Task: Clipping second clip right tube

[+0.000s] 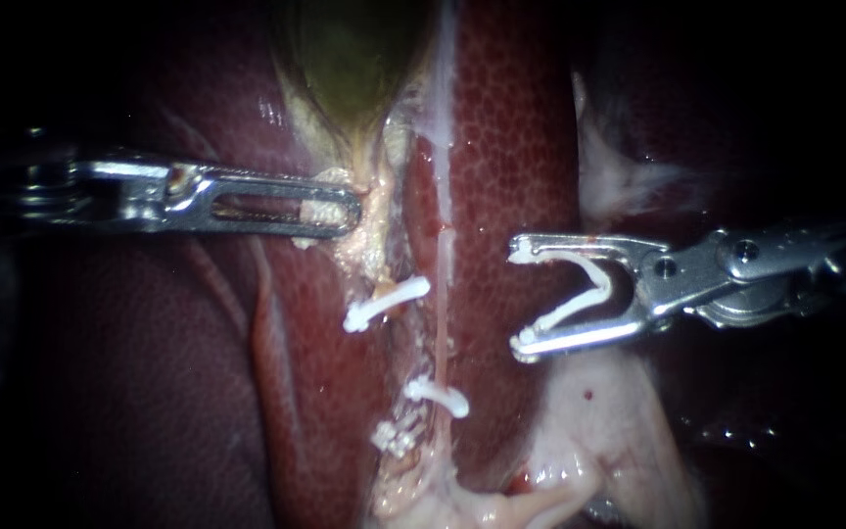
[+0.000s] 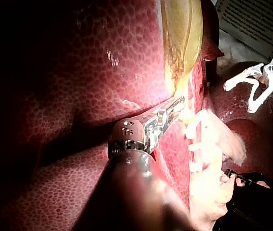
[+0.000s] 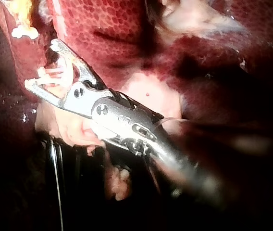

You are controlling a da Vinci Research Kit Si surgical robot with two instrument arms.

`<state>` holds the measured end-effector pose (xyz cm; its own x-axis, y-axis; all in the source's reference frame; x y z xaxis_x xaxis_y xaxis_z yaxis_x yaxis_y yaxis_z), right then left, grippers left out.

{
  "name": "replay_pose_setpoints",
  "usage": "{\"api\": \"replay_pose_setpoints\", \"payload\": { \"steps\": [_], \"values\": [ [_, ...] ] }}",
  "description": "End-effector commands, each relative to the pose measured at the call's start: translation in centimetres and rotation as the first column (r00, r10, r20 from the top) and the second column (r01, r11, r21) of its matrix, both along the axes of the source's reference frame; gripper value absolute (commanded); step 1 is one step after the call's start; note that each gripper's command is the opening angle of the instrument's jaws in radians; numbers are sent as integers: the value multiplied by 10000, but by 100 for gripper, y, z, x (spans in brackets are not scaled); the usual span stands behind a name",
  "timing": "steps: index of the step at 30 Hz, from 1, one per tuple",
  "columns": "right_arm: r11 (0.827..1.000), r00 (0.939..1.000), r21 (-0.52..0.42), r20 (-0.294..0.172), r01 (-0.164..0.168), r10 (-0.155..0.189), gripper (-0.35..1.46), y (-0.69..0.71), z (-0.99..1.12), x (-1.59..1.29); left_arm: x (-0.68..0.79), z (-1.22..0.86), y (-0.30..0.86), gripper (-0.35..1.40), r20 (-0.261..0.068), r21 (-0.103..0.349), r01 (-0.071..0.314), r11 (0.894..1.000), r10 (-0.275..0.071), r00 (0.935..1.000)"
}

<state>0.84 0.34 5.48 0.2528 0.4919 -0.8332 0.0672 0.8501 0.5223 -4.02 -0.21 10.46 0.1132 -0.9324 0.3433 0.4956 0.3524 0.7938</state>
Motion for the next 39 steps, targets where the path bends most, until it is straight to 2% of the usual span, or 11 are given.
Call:
{"api": "replay_pose_setpoints", "payload": {
  "steps": [1,7,13,20,24,29,33,36,39],
  "values": [
    [10000,10000,3,-2,0,0,60,-1,0,0,1,-1,0,-35,5,1,-5,10000,5,10000],
    [10000,10000,0,-2,0,0,60,-1,0,1,11,-13,10,-35,98,106,-99,9999,97,9999],
    [10000,10000,-5,0,-2,2,60,-1,0,2,29,-41,22,-35,-16,168,60,9998,-60,10000],
    [10000,10000,-9,2,-5,5,60,-2,1,3,50,-73,37,-35,106,38,390,9992,-390,9992],
    [10000,10000,-10,2,-7,7,60,-2,1,4,58,-77,41,-35,105,-19,445,9990,-445,9990],
    [10000,10000,-35,4,-7,7,60,-5,4,6,57,-76,39,-35,92,-36,458,9989,-458,9989],
    [9999,10000,-86,-54,76,-77,60,-12,16,10,56,-75,39,-35,91,-38,459,9989,-458,9989],
    [9998,9998,-7,-42,178,-179,60,-23,37,16,56,-75,39,-35,91,-40,459,9989,-458,9989],
    [9992,9990,146,237,377,-380,59,-34,61,22,56,-75,38,-35,90,-43,459,9989,-458,9989]
  ]
}}
